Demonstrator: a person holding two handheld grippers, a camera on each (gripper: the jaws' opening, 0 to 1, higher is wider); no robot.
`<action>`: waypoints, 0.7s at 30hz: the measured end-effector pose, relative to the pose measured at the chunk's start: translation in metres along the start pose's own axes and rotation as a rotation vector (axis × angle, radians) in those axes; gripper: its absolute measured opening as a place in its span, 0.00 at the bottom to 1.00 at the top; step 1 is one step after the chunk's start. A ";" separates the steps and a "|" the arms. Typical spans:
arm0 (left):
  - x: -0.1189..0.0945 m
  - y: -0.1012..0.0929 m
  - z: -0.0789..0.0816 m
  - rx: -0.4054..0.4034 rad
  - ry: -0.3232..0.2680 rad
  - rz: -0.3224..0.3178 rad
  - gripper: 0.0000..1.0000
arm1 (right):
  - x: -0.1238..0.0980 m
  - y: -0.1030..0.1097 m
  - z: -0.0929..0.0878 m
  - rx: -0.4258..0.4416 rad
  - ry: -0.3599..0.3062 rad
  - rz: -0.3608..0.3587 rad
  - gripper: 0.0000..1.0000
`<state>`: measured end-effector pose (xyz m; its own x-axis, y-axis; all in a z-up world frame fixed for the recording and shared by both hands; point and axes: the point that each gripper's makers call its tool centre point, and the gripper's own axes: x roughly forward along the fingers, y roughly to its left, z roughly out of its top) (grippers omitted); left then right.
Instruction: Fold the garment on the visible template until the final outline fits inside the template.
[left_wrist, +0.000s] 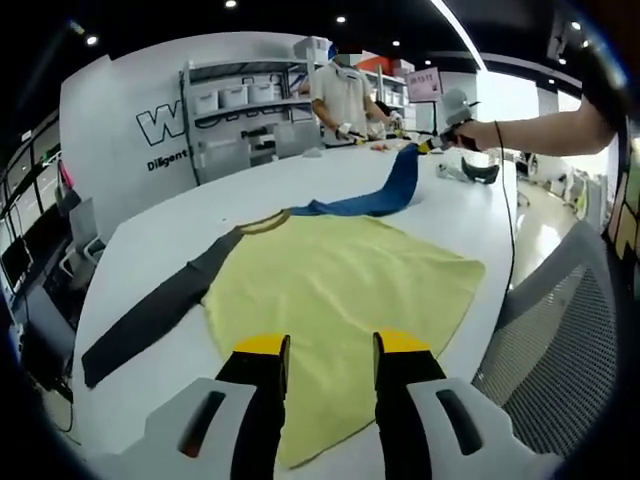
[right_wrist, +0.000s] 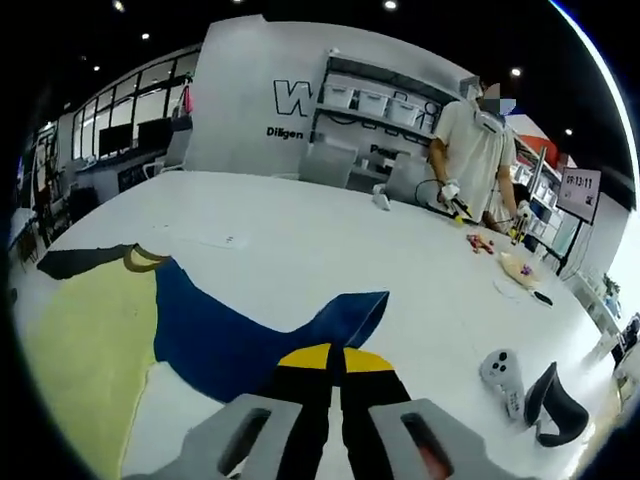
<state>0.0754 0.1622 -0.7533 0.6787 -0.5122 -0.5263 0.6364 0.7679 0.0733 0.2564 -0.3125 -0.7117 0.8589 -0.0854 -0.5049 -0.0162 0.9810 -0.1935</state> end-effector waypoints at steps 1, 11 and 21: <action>0.000 0.000 0.000 0.001 0.001 0.001 0.32 | -0.001 0.003 0.002 -0.002 -0.006 0.005 0.00; -0.006 0.005 -0.003 -0.008 -0.002 0.021 0.35 | -0.006 0.050 0.024 -0.061 -0.051 0.090 0.00; -0.010 0.007 -0.004 -0.028 -0.011 0.019 0.35 | -0.002 0.078 0.032 -0.030 -0.065 0.123 0.00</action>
<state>0.0718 0.1736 -0.7510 0.6944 -0.5019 -0.5156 0.6131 0.7878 0.0589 0.2696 -0.2301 -0.6992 0.8810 0.0478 -0.4707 -0.1378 0.9777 -0.1587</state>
